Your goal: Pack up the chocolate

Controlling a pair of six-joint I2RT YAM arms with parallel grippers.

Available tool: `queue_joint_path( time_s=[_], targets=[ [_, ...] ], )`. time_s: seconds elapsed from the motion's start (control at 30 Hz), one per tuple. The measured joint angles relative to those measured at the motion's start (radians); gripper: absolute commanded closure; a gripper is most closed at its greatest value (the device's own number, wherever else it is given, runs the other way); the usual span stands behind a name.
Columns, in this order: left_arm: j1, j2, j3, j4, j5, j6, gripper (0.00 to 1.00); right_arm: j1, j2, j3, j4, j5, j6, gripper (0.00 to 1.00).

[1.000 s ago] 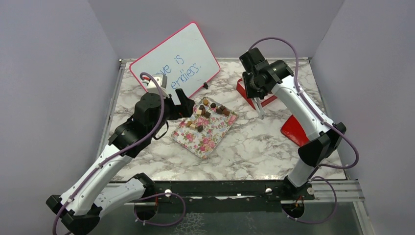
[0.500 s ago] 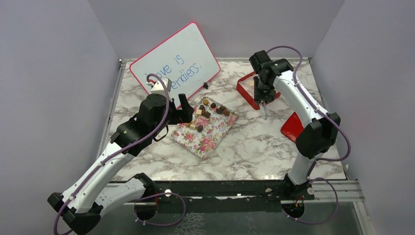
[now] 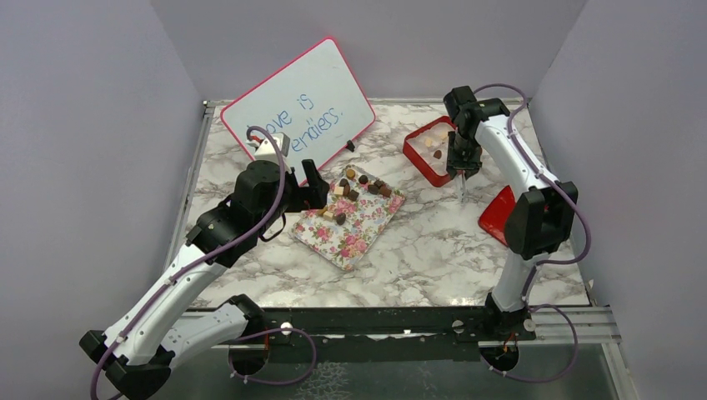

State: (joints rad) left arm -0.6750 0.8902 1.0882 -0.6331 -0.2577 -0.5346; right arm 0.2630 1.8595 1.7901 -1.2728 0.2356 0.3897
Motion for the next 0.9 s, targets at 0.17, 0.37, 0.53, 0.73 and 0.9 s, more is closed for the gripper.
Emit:
queue_joint_path(
  time_s=[0.17,0.37,0.53,0.73,0.9],
  targets=[
    [0.000,0.000,0.000,0.000,-0.006,0.000,0.01,-0.010,0.026,0.010,0.014,-0.015,-0.014,0.72],
    [0.000,0.006,0.019,-0.002,-0.019,0.008,0.01,-0.010,0.048,0.013,0.023,-0.037,-0.018,0.68],
    [0.000,0.014,0.034,-0.002,-0.023,0.011,0.01,-0.010,0.049,0.018,0.021,-0.037,-0.017,0.68],
    [0.000,0.027,0.034,-0.003,-0.023,0.013,0.01,-0.010,0.067,0.058,-0.004,-0.033,-0.016,0.65],
    [0.000,0.029,0.034,-0.003,-0.024,0.016,0.01,-0.010,0.071,0.071,-0.015,-0.022,-0.014,0.62]
  ],
)
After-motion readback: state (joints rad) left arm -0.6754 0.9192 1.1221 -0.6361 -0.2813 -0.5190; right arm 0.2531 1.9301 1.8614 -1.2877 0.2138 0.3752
